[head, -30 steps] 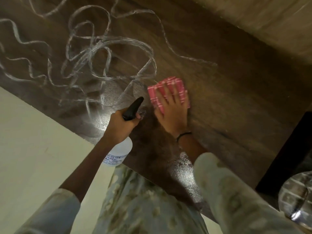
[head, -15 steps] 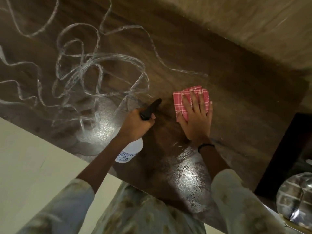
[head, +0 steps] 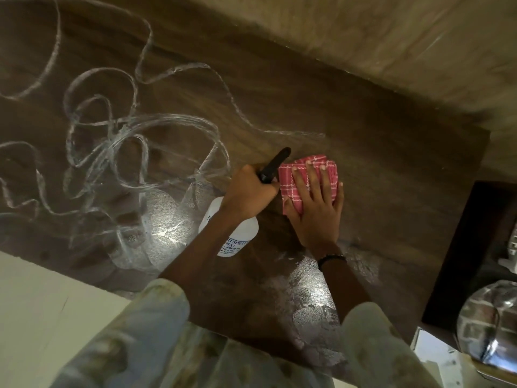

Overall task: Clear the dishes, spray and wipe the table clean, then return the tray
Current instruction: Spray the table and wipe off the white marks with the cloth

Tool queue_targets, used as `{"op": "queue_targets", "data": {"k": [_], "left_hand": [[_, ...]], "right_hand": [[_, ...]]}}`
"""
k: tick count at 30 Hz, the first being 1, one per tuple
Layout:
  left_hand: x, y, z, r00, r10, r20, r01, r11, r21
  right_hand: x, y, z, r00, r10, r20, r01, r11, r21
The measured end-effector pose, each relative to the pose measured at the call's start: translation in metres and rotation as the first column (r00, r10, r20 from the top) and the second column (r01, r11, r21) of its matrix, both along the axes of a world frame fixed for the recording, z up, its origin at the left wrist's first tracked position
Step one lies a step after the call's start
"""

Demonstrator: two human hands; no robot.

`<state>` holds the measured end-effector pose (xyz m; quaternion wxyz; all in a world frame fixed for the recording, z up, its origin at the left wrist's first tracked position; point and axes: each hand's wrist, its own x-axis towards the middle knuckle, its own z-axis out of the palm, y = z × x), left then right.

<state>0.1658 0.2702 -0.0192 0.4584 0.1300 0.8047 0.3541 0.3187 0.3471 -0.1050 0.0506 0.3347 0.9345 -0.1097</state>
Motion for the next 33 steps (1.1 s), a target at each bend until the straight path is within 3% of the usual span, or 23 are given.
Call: {"op": "queue_targets", "data": {"k": [5,11,18,23,29,33], "left_hand": [[-0.002,0.005,-0.003,0.997,-0.077,-0.012,0.077,0.996,-0.036],[-0.004,0.01,0.0,0.996,0.049,-0.074,-0.052,0.998,-0.043],[-0.001,0.009,-0.001,0.977,-0.131,-0.166,0.127,0.991,-0.038],[-0.008,0.001,-0.003,0.989,-0.023,-0.144,0.013,0.997,-0.073],[-0.027,-0.02,-0.003,0.993,0.03,-0.115,-0.03,1.0,-0.002],[-0.04,-0.032,-0.004,0.987,0.096,-0.129,-0.097,0.995,-0.002]], "right_hand": [[0.001,0.0,-0.003,1.0,0.007,0.0,-0.007,1.0,0.006],[0.0,0.0,-0.002,1.0,0.008,0.004,-0.008,1.0,0.014],[0.0,0.0,-0.002,1.0,0.01,0.008,-0.01,1.0,0.012],[0.0,0.034,0.001,0.998,0.053,0.039,-0.052,0.998,-0.017],[-0.056,0.096,0.003,0.993,-0.106,0.047,0.106,0.994,-0.004],[-0.108,0.074,0.001,0.999,-0.03,0.031,0.03,0.999,-0.029]]}}
